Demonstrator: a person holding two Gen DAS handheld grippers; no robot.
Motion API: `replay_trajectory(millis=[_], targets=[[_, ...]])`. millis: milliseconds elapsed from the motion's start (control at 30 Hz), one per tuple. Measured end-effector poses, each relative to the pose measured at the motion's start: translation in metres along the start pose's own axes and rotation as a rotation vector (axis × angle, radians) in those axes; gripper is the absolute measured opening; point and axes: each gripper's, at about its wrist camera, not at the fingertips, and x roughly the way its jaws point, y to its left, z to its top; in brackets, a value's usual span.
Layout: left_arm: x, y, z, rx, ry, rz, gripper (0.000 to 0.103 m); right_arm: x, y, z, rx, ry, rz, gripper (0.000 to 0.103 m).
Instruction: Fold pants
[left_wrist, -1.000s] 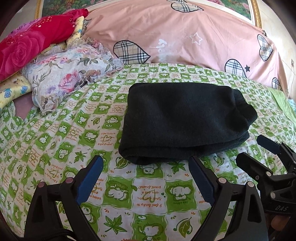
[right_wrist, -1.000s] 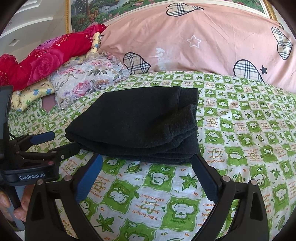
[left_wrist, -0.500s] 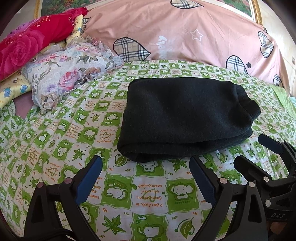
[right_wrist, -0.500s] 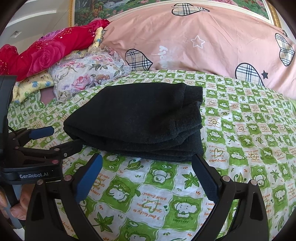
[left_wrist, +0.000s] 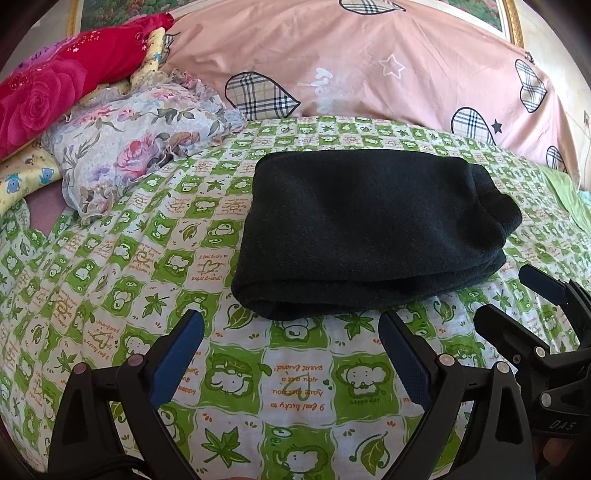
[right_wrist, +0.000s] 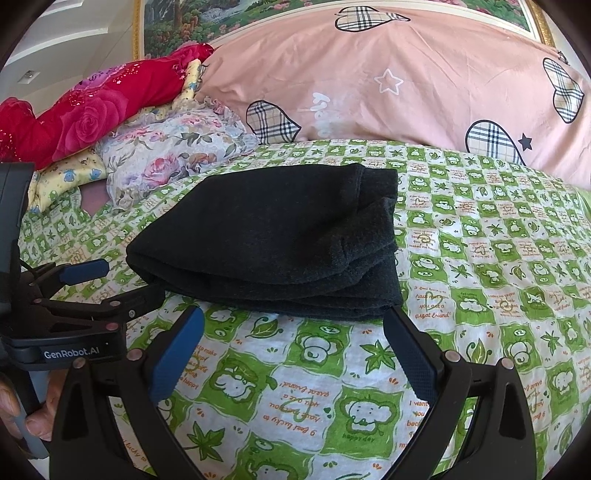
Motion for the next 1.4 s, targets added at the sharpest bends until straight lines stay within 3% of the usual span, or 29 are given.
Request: replay_trajectory(millis=[1400], targets=[[0.0039,0.0003,-0.0013,0.015,0.014,-0.018,0.096,-0.0001,-0.0001,-0.0010,0.013,0.003,-0.004,0.100]])
